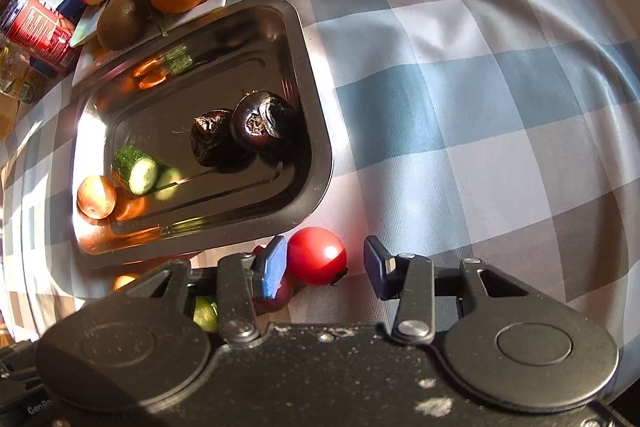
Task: Organize fruits
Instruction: 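Grasp the pale red apple with the left gripper while the right gripper grasps the tomato, then lift the apple and tomato and carry both over the steel tray, then open both grippers to drop the apple and tomato into the tray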
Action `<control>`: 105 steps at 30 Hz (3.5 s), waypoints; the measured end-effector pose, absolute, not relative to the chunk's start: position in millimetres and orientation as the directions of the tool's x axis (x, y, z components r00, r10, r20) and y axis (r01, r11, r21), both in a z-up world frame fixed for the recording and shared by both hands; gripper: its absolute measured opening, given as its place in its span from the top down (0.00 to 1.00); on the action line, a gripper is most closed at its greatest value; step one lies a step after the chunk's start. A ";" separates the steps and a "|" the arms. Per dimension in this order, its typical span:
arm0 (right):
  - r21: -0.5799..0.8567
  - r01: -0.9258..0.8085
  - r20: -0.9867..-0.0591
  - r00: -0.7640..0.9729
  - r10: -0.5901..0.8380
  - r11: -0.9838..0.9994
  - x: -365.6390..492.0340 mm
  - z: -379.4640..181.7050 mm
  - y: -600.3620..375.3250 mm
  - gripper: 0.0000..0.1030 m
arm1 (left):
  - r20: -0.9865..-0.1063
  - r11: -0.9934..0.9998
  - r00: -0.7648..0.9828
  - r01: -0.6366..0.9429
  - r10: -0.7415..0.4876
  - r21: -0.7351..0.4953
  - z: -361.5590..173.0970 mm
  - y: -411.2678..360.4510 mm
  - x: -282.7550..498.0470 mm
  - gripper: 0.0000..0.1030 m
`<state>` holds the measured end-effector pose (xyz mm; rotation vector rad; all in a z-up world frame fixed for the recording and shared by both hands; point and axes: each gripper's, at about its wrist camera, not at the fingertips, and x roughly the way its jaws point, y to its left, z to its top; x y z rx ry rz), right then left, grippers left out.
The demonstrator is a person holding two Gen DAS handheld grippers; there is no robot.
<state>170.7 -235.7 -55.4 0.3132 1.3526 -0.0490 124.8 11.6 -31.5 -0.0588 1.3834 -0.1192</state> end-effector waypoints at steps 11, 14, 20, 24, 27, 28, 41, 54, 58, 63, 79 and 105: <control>0.215 0.226 -0.959 0.234 0.162 0.950 164.0 -42.5 -243.7 0.68 | -0.975 0.991 0.182 0.044 -0.129 -0.123 -32.7 14.0 126.9 0.45; 0.184 0.204 -0.964 0.227 0.137 0.961 155.9 -36.7 -244.6 0.68 | -0.975 0.990 0.179 0.059 -0.135 -0.126 -34.3 10.1 125.8 0.45; 0.141 0.159 -0.975 0.196 0.109 0.977 149.8 -43.4 -239.2 0.67 | -0.979 0.993 0.175 0.074 -0.108 -0.096 -43.8 2.4 125.4 0.45; 0.121 0.155 -0.978 0.187 0.091 0.981 150.7 -50.1 -236.8 0.65 | -0.982 0.993 0.159 0.076 -0.099 -0.088 -53.3 0.4 127.0 0.45; 0.121 0.156 -0.978 0.188 0.091 0.980 151.6 -53.8 -235.5 0.64 | -0.983 0.993 0.155 0.078 -0.095 -0.084 -57.3 -0.1 128.4 0.45; 0.118 0.152 -0.978 0.186 0.089 0.981 151.8 -54.9 -234.0 0.64 | -0.984 0.994 0.154 0.077 -0.093 -0.082 -58.3 0.1 128.8 0.45; 0.076 0.108 -0.981 0.189 0.055 0.991 149.5 -60.4 -222.7 0.66 | -0.981 0.993 0.157 0.057 -0.112 -0.104 -61.4 1.4 128.8 0.57; 0.111 0.126 -0.974 0.208 0.083 0.986 134.9 -41.5 -226.1 0.66 | -0.977 0.990 0.164 0.048 -0.136 -0.129 -39.7 7.1 110.0 0.57; 0.144 0.102 -0.976 0.181 0.124 0.984 124.3 -37.4 -218.0 0.66 | -0.979 0.989 0.148 0.063 -0.143 -0.135 -33.7 3.4 104.8 0.57; 0.155 0.014 -0.978 0.145 0.152 0.988 114.9 -24.3 -199.2 0.66 | -0.977 0.986 0.139 0.066 -0.163 -0.156 -19.9 3.2 113.9 0.57; 0.200 0.091 -0.934 0.320 0.162 0.976 199.9 19.3 -190.5 0.66 | -0.929 0.992 0.359 -0.046 -0.094 -0.118 25.4 -5.9 220.1 0.57; 0.139 0.094 -0.955 0.277 0.108 0.986 203.2 -9.1 -177.8 0.65 | -0.954 0.993 0.280 -0.014 -0.110 -0.119 5.8 -15.6 227.1 0.49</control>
